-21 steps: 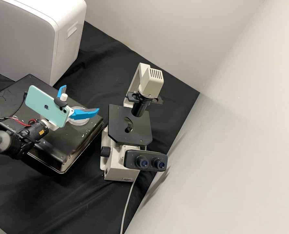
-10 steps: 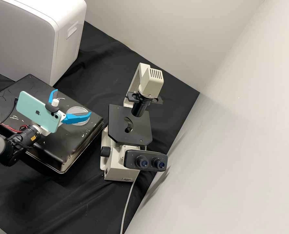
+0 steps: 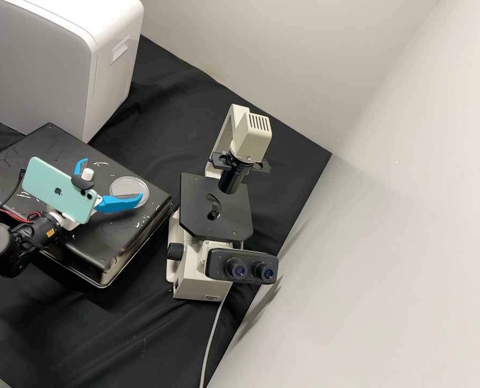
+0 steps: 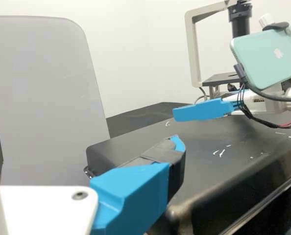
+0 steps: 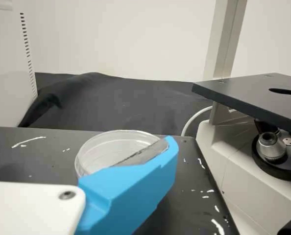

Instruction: Place the petri dish on the microscope

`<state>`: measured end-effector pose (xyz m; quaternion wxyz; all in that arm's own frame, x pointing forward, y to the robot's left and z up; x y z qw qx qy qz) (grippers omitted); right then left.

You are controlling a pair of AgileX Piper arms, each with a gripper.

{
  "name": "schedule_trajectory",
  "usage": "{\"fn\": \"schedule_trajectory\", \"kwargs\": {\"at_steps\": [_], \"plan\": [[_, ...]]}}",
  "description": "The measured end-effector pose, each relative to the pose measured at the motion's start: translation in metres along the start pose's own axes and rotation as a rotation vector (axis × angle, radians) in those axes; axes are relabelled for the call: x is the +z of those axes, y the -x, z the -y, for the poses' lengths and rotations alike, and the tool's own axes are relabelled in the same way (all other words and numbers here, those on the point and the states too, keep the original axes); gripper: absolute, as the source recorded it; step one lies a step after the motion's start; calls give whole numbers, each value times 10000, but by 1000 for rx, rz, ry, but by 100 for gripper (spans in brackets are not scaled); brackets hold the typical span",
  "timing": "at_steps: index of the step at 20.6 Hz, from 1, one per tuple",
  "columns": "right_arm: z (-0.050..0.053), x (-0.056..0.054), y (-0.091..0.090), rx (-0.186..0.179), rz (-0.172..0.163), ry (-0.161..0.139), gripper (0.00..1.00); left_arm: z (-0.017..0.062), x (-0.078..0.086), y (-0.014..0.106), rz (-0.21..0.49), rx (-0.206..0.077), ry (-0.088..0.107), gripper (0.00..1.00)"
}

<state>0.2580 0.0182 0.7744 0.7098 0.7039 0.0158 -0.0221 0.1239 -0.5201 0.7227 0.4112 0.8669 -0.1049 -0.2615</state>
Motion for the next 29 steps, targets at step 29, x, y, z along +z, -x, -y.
{"fn": "schedule_trajectory", "kwargs": {"at_steps": [29], "plan": [[-282,123,164,127,49,20,100,-2,-24,-5,-15,1,0,100]]}}
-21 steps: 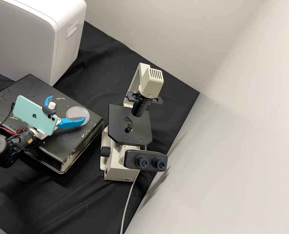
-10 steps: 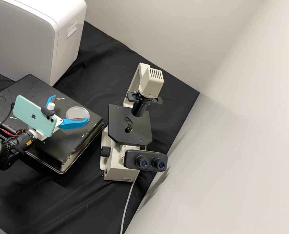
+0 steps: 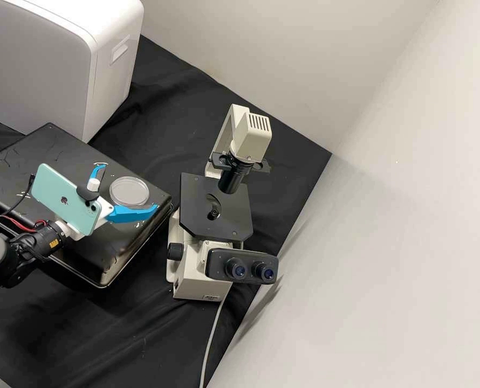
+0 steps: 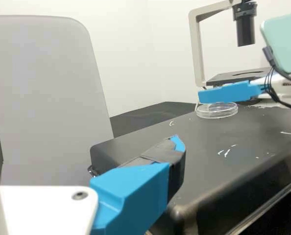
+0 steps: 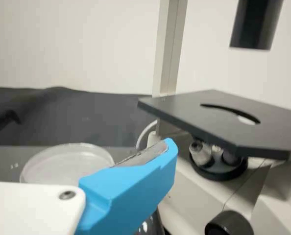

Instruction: Place the petri dish on the microscope

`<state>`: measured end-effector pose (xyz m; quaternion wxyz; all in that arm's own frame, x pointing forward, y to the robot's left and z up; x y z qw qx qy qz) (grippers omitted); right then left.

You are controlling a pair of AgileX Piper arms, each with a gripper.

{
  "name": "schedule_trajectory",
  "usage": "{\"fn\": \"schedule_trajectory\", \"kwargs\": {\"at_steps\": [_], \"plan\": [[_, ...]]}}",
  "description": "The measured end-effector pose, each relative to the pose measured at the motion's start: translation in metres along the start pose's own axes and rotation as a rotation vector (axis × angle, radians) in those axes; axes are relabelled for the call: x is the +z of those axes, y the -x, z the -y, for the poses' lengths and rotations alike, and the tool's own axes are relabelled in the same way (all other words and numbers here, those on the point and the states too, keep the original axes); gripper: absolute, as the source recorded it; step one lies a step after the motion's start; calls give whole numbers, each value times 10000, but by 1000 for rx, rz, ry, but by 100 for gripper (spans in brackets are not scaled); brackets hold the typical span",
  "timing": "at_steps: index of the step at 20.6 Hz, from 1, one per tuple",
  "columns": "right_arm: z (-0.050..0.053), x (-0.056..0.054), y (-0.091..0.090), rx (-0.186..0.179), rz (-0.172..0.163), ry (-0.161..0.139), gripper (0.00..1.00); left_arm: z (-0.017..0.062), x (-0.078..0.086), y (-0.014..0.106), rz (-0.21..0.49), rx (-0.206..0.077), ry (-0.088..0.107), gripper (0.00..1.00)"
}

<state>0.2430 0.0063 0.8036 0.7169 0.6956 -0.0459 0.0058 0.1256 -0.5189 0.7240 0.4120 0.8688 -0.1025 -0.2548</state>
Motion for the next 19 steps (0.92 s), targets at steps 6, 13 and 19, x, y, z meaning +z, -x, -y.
{"fn": "schedule_trajectory", "kwargs": {"at_steps": [6,13,19], "plan": [[148,100,-31,-62,42,9,100,0,0,0,0,0,0,100],[222,168,-65,-78,61,13,100,-1,-1,-1,1,1,-2,100],[236,169,-138,-75,58,13,100,-2,-14,-4,-6,2,-2,100]]}}
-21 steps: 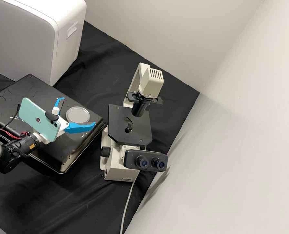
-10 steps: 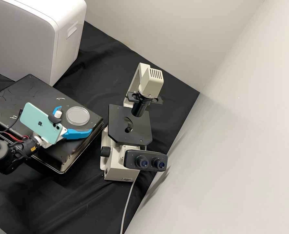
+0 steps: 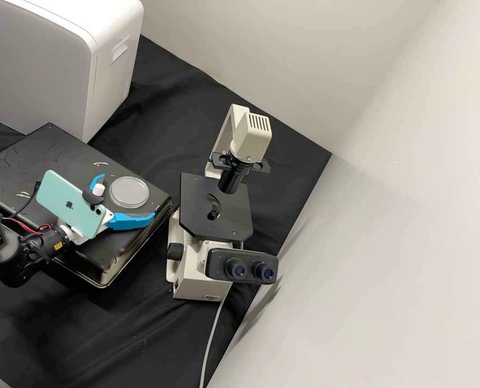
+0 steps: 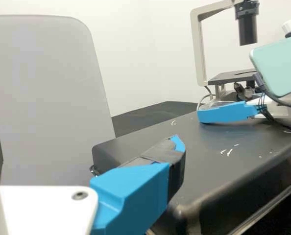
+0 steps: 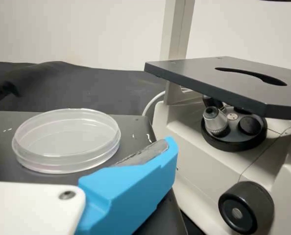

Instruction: Place the petri dish on the microscope

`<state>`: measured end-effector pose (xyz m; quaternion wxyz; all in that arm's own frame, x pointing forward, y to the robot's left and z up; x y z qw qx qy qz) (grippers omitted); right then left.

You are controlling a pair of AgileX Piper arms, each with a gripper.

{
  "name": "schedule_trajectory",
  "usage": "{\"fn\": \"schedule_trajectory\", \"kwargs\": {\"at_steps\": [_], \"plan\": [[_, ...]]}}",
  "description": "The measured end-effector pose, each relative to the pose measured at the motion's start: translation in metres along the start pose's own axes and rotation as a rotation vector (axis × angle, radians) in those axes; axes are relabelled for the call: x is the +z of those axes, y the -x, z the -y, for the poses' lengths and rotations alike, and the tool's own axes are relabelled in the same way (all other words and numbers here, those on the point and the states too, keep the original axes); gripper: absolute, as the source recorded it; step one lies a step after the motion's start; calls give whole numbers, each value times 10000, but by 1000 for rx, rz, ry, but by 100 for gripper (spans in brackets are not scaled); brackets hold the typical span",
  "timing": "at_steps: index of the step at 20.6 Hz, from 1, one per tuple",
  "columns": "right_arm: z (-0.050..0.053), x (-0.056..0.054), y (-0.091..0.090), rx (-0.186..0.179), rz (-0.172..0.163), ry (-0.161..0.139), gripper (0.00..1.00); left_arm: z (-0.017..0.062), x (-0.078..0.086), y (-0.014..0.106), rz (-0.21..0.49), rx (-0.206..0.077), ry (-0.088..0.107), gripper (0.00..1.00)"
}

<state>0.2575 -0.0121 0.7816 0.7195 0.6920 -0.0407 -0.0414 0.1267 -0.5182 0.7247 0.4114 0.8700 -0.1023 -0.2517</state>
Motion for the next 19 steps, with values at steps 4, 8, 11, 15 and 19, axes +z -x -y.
{"fn": "schedule_trajectory", "kwargs": {"at_steps": [4,8,11,15,19], "plan": [[39,23,-96,3,-2,2,100,-3,-9,-4,-1,2,-5,100],[113,30,-178,6,-9,2,100,-6,-13,-8,4,5,-12,100],[145,18,-224,13,-19,1,100,-1,-21,-14,3,3,-18,100],[155,14,-259,14,-22,1,100,11,-11,-19,13,-3,-26,100],[154,13,-261,15,-23,0,100,9,-13,-21,18,-1,-29,100]]}}
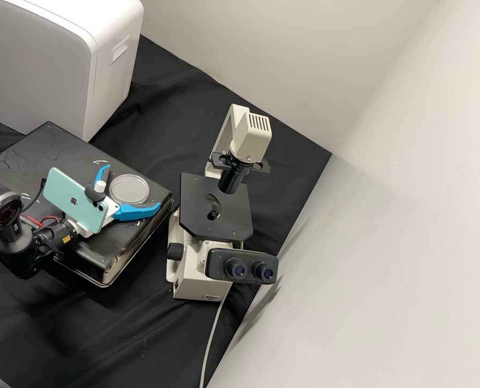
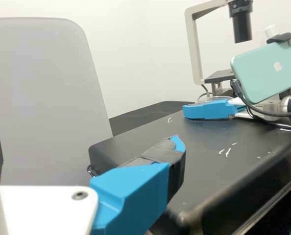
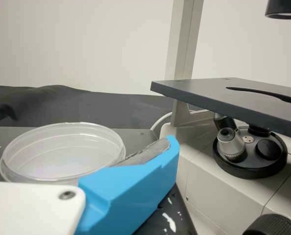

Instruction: Place the petri dish on the microscope

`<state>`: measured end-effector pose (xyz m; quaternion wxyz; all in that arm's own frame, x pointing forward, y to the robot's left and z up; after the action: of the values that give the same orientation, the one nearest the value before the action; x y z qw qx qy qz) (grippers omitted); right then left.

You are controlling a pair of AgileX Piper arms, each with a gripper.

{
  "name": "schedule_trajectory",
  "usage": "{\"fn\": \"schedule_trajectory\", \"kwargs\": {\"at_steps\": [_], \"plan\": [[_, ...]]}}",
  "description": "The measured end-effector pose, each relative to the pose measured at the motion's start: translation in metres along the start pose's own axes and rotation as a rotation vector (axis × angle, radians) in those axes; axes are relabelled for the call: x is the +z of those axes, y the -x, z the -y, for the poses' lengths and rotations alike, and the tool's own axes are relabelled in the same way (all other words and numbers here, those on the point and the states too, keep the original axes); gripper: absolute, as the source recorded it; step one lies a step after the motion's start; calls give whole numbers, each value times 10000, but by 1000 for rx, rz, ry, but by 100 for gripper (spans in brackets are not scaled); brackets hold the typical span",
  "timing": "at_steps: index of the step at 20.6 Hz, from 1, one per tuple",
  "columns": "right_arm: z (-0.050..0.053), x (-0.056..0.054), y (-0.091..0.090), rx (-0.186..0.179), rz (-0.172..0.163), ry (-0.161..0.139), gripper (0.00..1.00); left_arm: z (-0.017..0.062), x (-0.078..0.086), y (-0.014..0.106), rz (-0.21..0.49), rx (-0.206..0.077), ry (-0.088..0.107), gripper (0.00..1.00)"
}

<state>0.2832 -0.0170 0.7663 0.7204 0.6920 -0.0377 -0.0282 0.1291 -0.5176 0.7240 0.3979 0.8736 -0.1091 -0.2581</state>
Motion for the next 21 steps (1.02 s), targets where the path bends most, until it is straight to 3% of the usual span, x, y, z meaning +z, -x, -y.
{"fn": "schedule_trajectory", "kwargs": {"at_steps": [6,7,15,21], "plan": [[0,0,0,0,0,0,100,-3,-26,-6,-12,2,1,100],[0,0,0,0,0,0,0,-3,-26,-6,-12,2,2,100],[0,0,0,0,0,0,0,-3,-26,-6,-12,2,2,100],[-2,2,0,0,0,-16,0,-3,-26,-6,-12,2,2,100]]}}
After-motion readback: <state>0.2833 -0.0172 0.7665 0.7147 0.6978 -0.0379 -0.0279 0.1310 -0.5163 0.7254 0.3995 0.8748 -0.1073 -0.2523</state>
